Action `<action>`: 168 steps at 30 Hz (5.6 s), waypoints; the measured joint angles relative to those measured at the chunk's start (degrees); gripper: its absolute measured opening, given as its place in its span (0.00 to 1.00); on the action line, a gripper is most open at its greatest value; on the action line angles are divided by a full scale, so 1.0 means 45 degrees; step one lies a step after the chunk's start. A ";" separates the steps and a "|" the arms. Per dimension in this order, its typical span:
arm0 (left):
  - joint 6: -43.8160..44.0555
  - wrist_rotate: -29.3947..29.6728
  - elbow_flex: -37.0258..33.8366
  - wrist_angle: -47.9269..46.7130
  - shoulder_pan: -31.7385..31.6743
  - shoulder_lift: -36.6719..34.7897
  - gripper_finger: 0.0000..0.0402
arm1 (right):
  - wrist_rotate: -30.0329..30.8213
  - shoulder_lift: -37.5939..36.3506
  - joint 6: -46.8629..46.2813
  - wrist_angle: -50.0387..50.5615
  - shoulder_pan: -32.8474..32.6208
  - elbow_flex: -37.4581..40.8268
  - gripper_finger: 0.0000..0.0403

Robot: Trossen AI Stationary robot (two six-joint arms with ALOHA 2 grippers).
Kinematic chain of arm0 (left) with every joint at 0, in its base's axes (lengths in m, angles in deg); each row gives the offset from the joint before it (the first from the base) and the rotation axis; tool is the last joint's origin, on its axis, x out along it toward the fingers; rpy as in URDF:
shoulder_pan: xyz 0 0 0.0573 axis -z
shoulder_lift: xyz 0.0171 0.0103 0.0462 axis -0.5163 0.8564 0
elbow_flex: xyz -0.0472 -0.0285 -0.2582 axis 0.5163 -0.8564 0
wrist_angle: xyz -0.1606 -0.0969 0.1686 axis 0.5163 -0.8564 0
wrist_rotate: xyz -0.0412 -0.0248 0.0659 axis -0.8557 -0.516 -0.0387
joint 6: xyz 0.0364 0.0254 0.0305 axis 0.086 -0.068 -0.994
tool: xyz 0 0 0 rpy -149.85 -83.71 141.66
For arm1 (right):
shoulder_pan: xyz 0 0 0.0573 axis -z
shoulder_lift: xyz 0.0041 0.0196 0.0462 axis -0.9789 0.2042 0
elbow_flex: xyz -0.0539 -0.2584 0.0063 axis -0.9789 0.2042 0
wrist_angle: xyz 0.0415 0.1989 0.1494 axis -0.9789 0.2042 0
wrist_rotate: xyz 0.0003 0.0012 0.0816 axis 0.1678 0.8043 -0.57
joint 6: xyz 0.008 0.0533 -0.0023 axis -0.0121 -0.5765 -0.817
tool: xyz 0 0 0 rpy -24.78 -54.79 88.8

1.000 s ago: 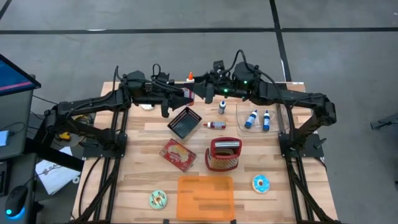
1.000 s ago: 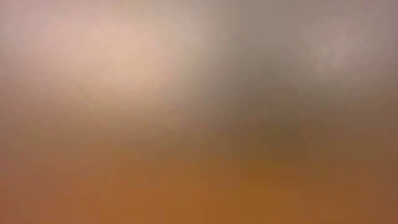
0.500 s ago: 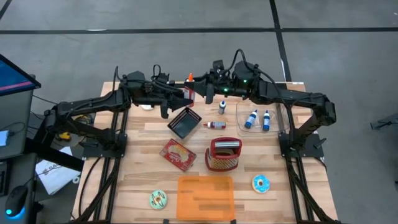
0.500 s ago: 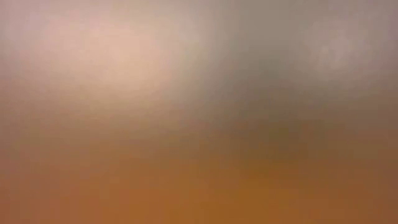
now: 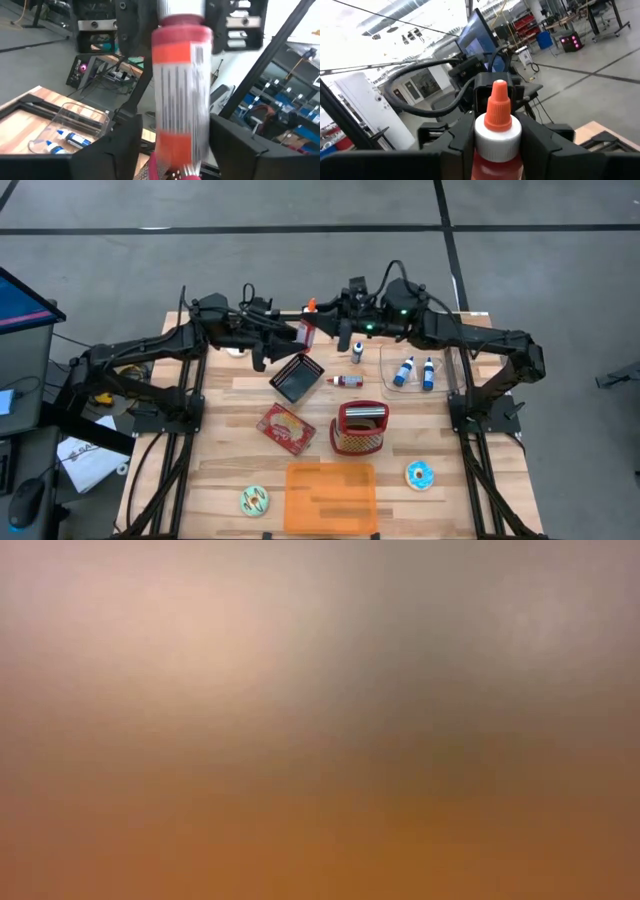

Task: Pick & Place Food Item
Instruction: Put the orange food coloring bottle into the transparent bin, then put the blue food coloring bottle into the transparent bin

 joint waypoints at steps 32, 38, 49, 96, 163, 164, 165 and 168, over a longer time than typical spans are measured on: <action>-0.0297 0.2897 -0.2986 -0.5326 0.1636 -0.2846 0.68 | 0.8086 -0.8888 -0.8185 1.2841 -0.0166 0.9547 0.26; 0.0550 0.2897 -0.4009 -0.4450 0.1860 -0.2846 0.68 | 0.8088 -0.9365 -0.9905 1.2368 0.0109 1.2191 0.26; 0.0873 0.3147 -0.4684 -0.4399 0.1860 -0.2846 0.68 | 0.8090 -0.9157 -0.9474 1.1182 0.1613 1.3882 0.26; -0.4809 0.4000 -0.4011 -0.3843 0.1773 -0.1014 0.61 | 0.4743 -0.6953 0.0459 1.0478 0.1489 0.4156 0.43; -0.3883 0.3907 -0.4632 -0.3245 0.2705 -0.1958 0.59 | 0.0683 0.6332 0.3303 1.6625 0.4568 -0.2433 0.59; -0.3883 0.3908 -0.4633 -0.3194 0.2705 -0.1962 0.59 | 0.0688 0.6332 0.3293 1.6641 0.4591 -0.2384 0.59; -0.3852 0.3908 -0.4633 -0.3154 0.2705 -0.1962 0.59 | 0.0694 0.6332 0.3325 1.6592 0.4626 -0.2333 0.59; -0.3732 0.3922 -0.4633 -0.3198 0.2705 -0.1958 0.59 | 0.0722 0.6317 0.3330 1.6399 0.4619 -0.2011 0.59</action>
